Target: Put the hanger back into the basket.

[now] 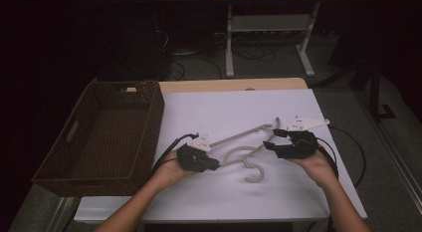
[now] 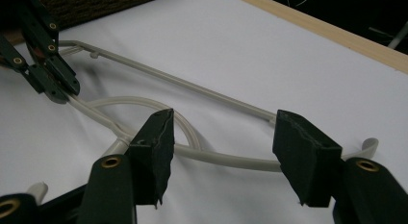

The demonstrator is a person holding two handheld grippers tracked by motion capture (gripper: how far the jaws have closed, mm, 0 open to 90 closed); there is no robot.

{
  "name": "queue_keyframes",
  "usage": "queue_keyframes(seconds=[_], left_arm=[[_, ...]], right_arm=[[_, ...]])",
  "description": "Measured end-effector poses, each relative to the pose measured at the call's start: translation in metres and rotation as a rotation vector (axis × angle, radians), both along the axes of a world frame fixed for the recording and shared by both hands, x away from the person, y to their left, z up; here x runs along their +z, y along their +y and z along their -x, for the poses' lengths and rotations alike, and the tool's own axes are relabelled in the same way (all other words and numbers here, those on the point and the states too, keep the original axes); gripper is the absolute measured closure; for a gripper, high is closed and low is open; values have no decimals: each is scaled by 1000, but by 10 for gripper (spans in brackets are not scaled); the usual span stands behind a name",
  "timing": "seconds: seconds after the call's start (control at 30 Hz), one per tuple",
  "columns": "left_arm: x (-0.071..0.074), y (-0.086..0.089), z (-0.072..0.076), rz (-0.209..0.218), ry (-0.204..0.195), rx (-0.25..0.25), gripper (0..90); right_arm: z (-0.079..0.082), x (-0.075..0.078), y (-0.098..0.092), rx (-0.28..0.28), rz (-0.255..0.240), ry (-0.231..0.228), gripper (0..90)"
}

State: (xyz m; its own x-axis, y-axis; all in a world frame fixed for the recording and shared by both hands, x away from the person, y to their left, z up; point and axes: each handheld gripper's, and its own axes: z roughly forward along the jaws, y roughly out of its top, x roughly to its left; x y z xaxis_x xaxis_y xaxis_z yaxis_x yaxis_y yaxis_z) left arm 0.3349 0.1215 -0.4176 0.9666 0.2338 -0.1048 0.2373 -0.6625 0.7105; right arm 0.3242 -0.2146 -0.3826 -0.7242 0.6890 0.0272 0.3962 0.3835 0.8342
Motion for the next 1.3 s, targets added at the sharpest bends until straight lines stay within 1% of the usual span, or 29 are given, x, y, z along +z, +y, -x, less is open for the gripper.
queue_keyframes(seconds=[0.07,0.13,0.23,0.3,0.37,0.4,0.43,0.47,0.5,0.67,0.87,0.97,1.13,1.17,1.3], left_arm=[[5,3,0,19,-6,7,829],[9,5,-1,43,-1,18,830],[13,9,-3,50,-7,26,829],[15,11,-3,56,-1,34,830],[17,12,-4,60,-9,42,829],[18,13,-5,65,-6,48,829],[20,14,-5,68,-16,51,829],[23,16,-6,67,-24,52,829],[25,16,-5,80,-20,61,830],[36,21,-6,103,-44,82,830],[47,25,-6,141,-54,106,830],[51,27,-5,149,-62,112,830],[59,30,-4,159,-67,129,830],[61,31,-3,167,-66,136,830],[70,35,-2,178,-70,150,830]], right_arm=[[1,1,-1,-3,-6,0,391],[1,2,-2,-7,-13,-7,391],[2,4,-2,-11,-27,-12,389],[2,4,-3,-10,-30,-20,389],[2,5,-4,-15,-39,-19,387],[3,5,-4,-17,-42,-16,387],[2,5,-4,-15,-41,-26,384],[2,6,-4,-18,-43,-24,383],[2,6,-5,-20,-43,-27,384],[3,7,-7,-29,-47,-31,384],[4,9,-9,-37,-53,-37,384],[5,10,-9,-38,-60,-41,383],[9,13,-10,-32,-76,-46,336],[10,14,-10,-30,-78,-46,328],[15,19,-11,-30,-83,-59,312]])
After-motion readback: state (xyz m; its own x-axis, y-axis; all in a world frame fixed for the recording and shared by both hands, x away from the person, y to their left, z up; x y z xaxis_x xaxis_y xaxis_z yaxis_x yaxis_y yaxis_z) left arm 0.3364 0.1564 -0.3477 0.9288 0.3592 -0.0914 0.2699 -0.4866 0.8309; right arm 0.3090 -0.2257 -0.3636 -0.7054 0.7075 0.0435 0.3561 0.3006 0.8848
